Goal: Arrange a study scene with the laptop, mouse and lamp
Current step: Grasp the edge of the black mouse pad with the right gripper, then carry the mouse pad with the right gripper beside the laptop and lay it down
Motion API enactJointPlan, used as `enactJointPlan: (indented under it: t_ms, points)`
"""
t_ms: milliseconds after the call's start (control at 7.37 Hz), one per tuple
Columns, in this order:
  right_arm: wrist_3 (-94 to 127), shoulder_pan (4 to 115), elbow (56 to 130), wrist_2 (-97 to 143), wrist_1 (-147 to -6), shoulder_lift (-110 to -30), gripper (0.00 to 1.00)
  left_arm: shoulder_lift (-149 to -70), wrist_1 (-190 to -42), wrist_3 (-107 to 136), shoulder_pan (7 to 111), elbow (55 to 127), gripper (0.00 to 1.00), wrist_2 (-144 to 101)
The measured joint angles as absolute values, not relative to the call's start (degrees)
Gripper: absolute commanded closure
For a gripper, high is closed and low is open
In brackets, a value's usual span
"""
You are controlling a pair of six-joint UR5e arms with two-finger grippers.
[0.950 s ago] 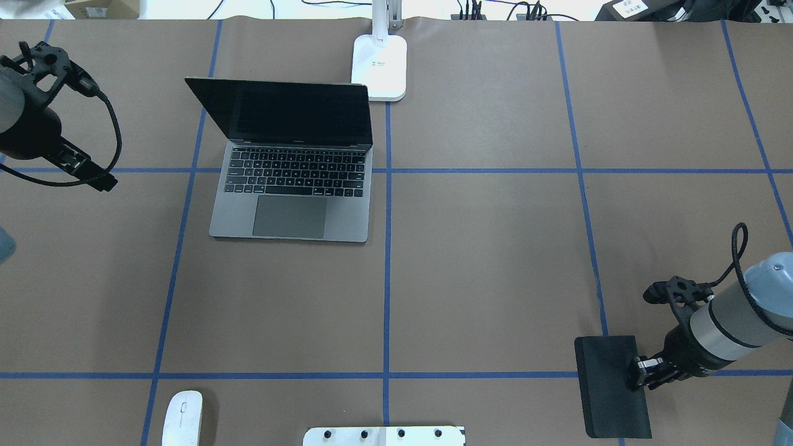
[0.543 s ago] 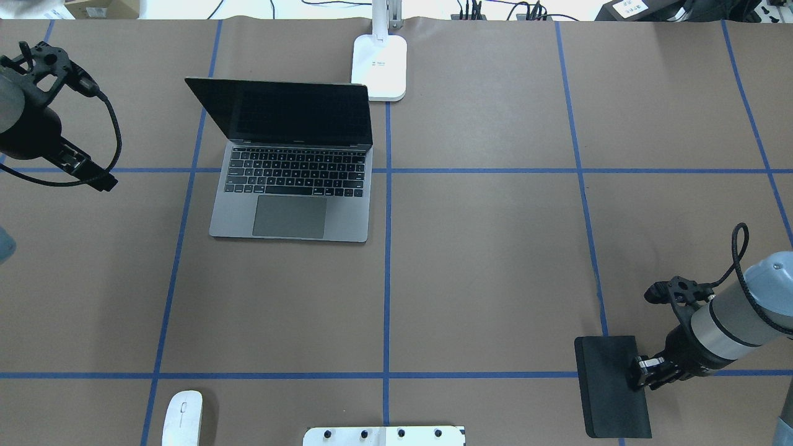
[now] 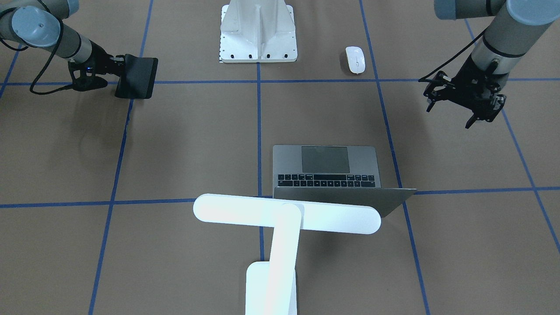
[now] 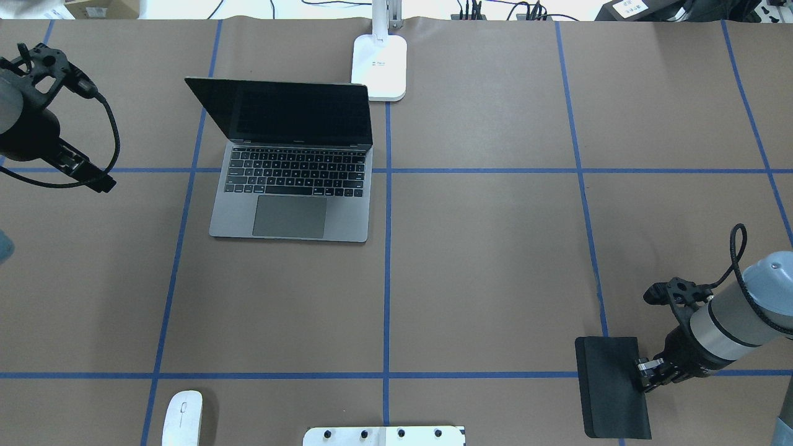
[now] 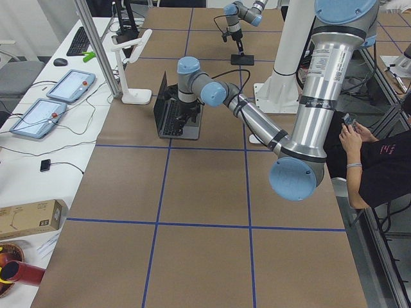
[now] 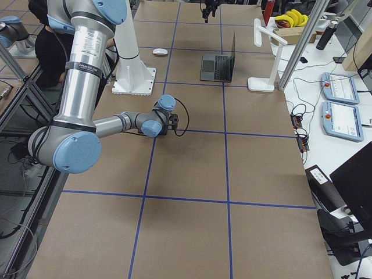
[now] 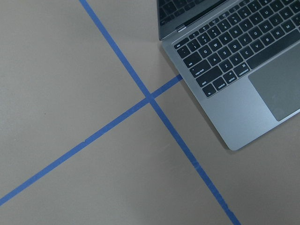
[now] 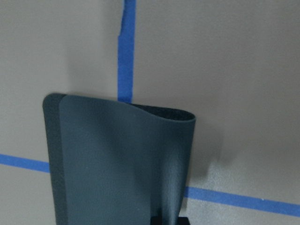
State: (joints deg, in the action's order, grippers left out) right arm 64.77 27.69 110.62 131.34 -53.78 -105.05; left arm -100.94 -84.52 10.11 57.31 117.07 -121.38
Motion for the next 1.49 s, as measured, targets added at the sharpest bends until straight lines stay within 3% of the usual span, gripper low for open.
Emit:
enactJointPlan:
  t_ms: [678,1221,1492]
  points:
    - [64.4,29.4,111.5,131.5,-53.7,-104.4,0.94,-100.0,-86.1,10.2,57.3,117.1,0.00,-121.4]
    - [64.2,39.6,116.9,133.6,-53.7,-101.8,0.94,-100.1,-86.1,10.3,57.3,117.0,0.00,-121.5]
    - [62.1,45.9,118.6,134.6,-60.6,-94.7,0.94,-100.1,-86.1,10.7,57.3,117.0,0.00,-121.5]
